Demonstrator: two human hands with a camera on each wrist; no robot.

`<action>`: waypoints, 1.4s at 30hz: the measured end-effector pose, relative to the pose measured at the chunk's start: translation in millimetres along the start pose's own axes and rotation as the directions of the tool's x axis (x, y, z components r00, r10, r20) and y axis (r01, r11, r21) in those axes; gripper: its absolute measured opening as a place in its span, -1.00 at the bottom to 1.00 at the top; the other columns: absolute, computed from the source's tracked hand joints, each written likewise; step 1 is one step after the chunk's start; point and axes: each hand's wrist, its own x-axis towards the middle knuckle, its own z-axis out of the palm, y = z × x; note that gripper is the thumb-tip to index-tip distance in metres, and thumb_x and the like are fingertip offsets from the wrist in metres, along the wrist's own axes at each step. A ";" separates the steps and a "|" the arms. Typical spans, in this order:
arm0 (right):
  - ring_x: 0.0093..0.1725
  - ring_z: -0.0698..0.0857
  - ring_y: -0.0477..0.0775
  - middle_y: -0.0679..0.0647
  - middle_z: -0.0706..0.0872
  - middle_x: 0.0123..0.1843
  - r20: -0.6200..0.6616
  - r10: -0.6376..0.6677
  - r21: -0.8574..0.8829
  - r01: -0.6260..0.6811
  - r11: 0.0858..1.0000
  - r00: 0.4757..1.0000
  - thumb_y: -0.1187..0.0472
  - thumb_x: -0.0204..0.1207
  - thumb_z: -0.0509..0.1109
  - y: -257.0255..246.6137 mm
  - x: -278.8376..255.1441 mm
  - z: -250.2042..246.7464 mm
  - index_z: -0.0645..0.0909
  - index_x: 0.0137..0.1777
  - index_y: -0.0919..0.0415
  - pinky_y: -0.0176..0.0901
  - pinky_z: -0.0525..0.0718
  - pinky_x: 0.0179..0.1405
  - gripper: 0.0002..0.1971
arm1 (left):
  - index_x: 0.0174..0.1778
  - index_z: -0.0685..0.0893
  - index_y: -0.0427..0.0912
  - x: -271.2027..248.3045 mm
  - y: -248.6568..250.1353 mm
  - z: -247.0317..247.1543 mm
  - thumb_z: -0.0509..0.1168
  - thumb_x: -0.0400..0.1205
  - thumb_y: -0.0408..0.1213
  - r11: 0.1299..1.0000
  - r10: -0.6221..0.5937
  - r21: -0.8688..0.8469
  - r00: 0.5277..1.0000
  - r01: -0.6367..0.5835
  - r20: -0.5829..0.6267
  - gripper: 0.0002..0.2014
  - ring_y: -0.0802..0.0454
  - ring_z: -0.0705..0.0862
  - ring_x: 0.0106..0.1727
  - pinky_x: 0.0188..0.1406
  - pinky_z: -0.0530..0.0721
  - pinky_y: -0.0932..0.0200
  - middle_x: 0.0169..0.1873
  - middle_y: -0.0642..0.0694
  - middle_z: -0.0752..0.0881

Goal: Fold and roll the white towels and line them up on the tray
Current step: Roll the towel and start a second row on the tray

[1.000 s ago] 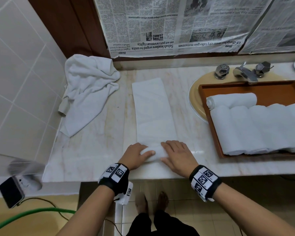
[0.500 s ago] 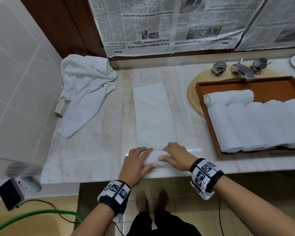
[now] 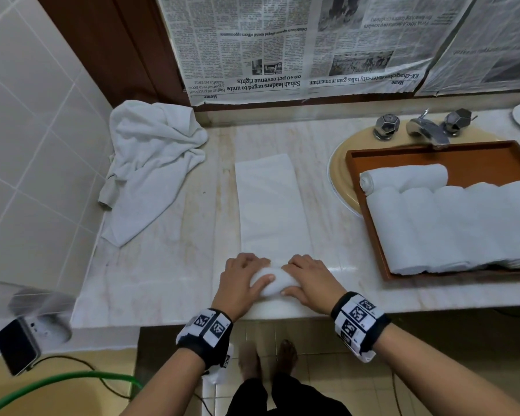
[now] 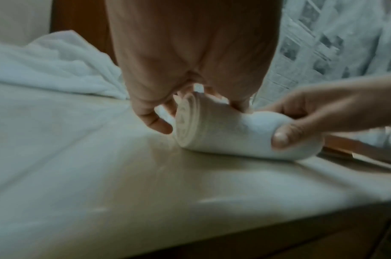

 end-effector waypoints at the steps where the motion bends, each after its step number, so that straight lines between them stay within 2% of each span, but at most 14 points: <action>1: 0.22 0.49 0.07 0.03 0.54 0.25 0.020 0.012 0.050 -0.013 0.999 1.000 -0.16 0.59 0.33 2.4 2.5 -2.6 0.59 0.37 0.10 -0.06 0.41 0.20 -0.53 | 0.43 0.60 0.23 -3.8 -1.4 1.2 0.04 0.51 0.46 0.999 0.031 0.034 0.999 -0.030 -0.015 -0.34 0.09 0.37 0.30 0.28 0.41 0.09 0.33 0.17 0.47; 6: 0.09 0.53 -0.03 -0.02 0.55 0.15 0.090 0.071 0.270 -0.093 0.958 0.993 -0.17 0.55 0.42 8.1 5.3 -8.0 0.65 0.31 0.07 -0.19 0.45 0.09 -0.56 | 0.54 0.47 0.26 -15.2 -7.3 3.1 0.07 0.47 0.57 0.979 0.060 0.195 0.998 -0.063 0.024 -0.23 0.02 0.34 0.43 0.32 0.50 -0.05 0.46 0.20 0.43; 12: 0.17 0.62 -0.01 -0.03 0.69 0.21 0.099 0.131 0.416 -0.161 0.895 0.986 -0.18 0.57 0.40 7.4 -0.2 -9.0 0.59 0.34 0.04 -0.21 0.50 0.17 -0.55 | 0.52 0.49 0.25 -14.9 -6.9 1.5 0.04 0.48 0.58 0.961 0.053 0.271 0.998 -0.061 0.038 -0.23 0.03 0.38 0.43 0.28 0.50 -0.02 0.48 0.23 0.43; 14: 0.12 0.63 0.08 0.02 0.69 0.15 0.101 0.158 0.353 -0.184 0.918 0.982 -0.20 0.63 0.31 2.1 -0.8 -14.6 0.53 0.33 0.04 -0.17 0.48 0.10 -0.58 | 0.51 0.48 0.24 -14.5 -2.5 -0.7 -0.02 0.47 0.58 0.963 0.023 0.265 0.999 -0.035 0.050 -0.22 0.03 0.39 0.39 0.28 0.48 0.01 0.44 0.23 0.46; 17: 0.11 0.61 0.17 0.08 0.67 0.12 0.046 0.173 0.020 -0.174 0.985 0.984 -0.20 0.72 0.06 -8.0 -2.5 -18.4 0.46 0.37 0.08 -0.04 0.45 0.15 -0.56 | 0.47 0.51 0.20 -12.9 0.5 -2.4 -0.11 0.39 0.66 0.971 -0.004 0.241 0.997 -0.014 0.071 -0.12 0.02 0.39 0.35 0.27 0.48 0.01 0.36 0.19 0.50; 20: 0.01 0.65 0.19 0.04 0.67 0.05 -0.042 0.114 -0.157 -0.119 0.980 0.993 -0.15 0.67 -0.15 -15.0 -5.7 -6.2 0.56 0.26 0.10 0.06 0.56 0.03 -0.47 | 0.40 0.58 0.13 -7.9 1.7 -4.8 -0.10 0.32 0.70 0.968 -0.054 0.249 0.995 0.031 0.087 -0.06 0.02 0.40 0.33 0.27 0.50 -0.01 0.28 0.17 0.53; 23: -0.08 0.66 0.20 0.07 0.67 -0.02 -0.095 0.126 -0.113 -0.136 0.984 0.988 -0.10 0.66 -0.10 -10.3 -6.7 5.9 0.64 0.15 0.14 0.07 0.62 -0.13 -0.49 | 0.33 0.62 0.10 -4.4 7.4 -6.9 -0.06 0.31 0.67 0.964 -0.094 0.258 0.992 0.069 0.088 -0.09 0.02 0.41 0.30 0.24 0.53 -0.04 0.21 0.15 0.59; 25: 0.06 0.60 0.17 0.07 0.64 0.09 -0.065 0.159 -0.010 -0.160 0.987 0.985 -0.16 0.66 -0.14 -5.4 -2.1 2.6 0.61 0.22 0.12 0.09 0.57 0.01 -0.44 | 0.30 0.62 0.06 -2.8 10.6 -7.4 -0.06 0.31 0.66 0.968 -0.106 0.236 0.991 0.085 0.079 -0.09 0.00 0.41 0.29 0.24 0.54 -0.04 0.17 0.10 0.62; 28: 0.16 0.57 0.13 0.02 0.60 0.14 -0.013 0.212 0.109 -0.209 0.972 0.977 -0.09 0.76 -0.02 2.1 7.5 -6.3 0.60 0.25 0.04 0.06 0.50 0.16 -0.60 | 0.33 0.60 0.02 -1.2 10.4 -4.5 -0.03 0.35 0.61 0.989 -0.124 0.093 0.989 0.117 0.082 -0.11 -0.03 0.40 0.29 0.30 0.47 0.03 0.19 0.02 0.60; 31: 0.08 0.61 0.16 0.05 0.61 0.13 -0.112 0.166 -0.076 -0.175 0.982 0.980 -0.08 0.73 -0.10 -2.9 8.7 -8.2 0.63 0.23 0.06 0.07 0.54 0.07 -0.52 | 0.29 0.63 0.03 -1.2 6.6 -0.2 0.08 0.47 0.53 0.989 -0.143 -0.013 0.987 0.145 0.070 -0.27 -0.04 0.46 0.26 0.25 0.44 0.11 0.16 -0.02 0.59; 33: 0.00 0.66 0.18 0.09 0.66 0.10 -0.218 0.090 -0.160 -0.126 0.979 0.972 -0.08 0.67 -0.01 -9.2 -0.1 -3.6 0.66 0.19 0.15 0.07 0.61 0.00 -0.53 | 0.22 0.65 0.02 3.8 1.4 0.8 0.17 0.54 0.43 0.985 -0.170 -0.029 0.982 0.173 0.085 -0.40 -0.04 0.50 0.21 0.19 0.46 0.11 0.09 -0.05 0.61; 37: 0.07 0.68 0.19 0.14 0.70 0.14 -0.245 0.008 -0.199 -0.058 0.978 0.970 -0.25 0.57 0.14 -8.4 -8.6 8.9 0.63 0.29 0.26 0.08 0.70 0.05 -0.38 | 0.05 0.67 0.07 17.3 -4.1 -0.9 0.03 0.41 0.62 0.980 -0.194 -0.027 0.974 0.199 0.114 -0.28 -0.09 0.56 0.18 0.17 0.52 0.01 0.00 -0.02 0.65; 40: 0.07 0.66 0.21 0.14 0.67 0.14 -0.181 -0.023 -0.123 0.001 0.992 0.983 -0.34 0.65 0.00 2.1 -4.3 12.4 0.60 0.32 0.23 0.10 0.67 0.06 -0.33 | 0.21 0.67 0.09 14.8 0.6 -1.9 0.11 0.51 0.51 0.984 -0.171 0.052 0.983 0.168 0.061 -0.35 -0.04 0.41 0.28 0.28 0.48 -0.03 0.18 0.04 0.54; 42: 0.09 0.62 0.21 0.14 0.65 0.15 -0.149 -0.011 -0.011 0.010 1.000 0.989 -0.40 0.63 -0.08 7.7 0.6 9.1 0.60 0.32 0.21 0.09 0.62 0.09 -0.25 | 0.35 0.62 0.13 6.6 2.9 -0.9 0.10 0.57 0.44 0.993 -0.040 0.105 0.996 0.047 -0.075 -0.40 -0.01 0.35 0.30 0.26 0.47 0.02 0.29 0.11 0.48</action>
